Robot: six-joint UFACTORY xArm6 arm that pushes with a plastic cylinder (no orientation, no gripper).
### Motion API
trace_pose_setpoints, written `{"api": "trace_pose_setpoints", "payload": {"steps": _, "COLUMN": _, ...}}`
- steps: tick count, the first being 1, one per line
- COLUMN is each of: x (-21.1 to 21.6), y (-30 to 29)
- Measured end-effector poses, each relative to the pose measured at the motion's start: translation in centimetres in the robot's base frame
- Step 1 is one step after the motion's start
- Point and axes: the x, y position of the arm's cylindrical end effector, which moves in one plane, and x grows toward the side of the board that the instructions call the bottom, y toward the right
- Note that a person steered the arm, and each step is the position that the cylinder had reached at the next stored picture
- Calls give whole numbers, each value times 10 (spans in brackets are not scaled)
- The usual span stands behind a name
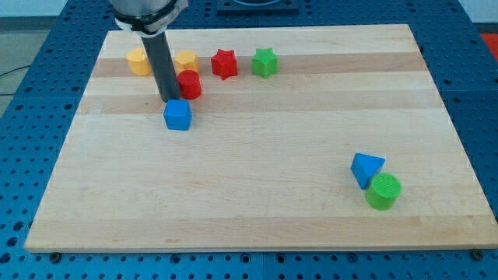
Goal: Keep red circle on right side of red star
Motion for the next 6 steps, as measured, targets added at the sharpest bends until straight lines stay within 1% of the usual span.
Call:
{"api": "trace_pose_setpoints", "payload": {"steps": 1, "x": -17, "y": -6}}
{"api": "trace_pose_setpoints", "payload": {"steps": 2, "x": -28, "y": 5}}
{"api": "trace_pose_setpoints", "payload": {"steps": 6, "x": -24, "y": 14}}
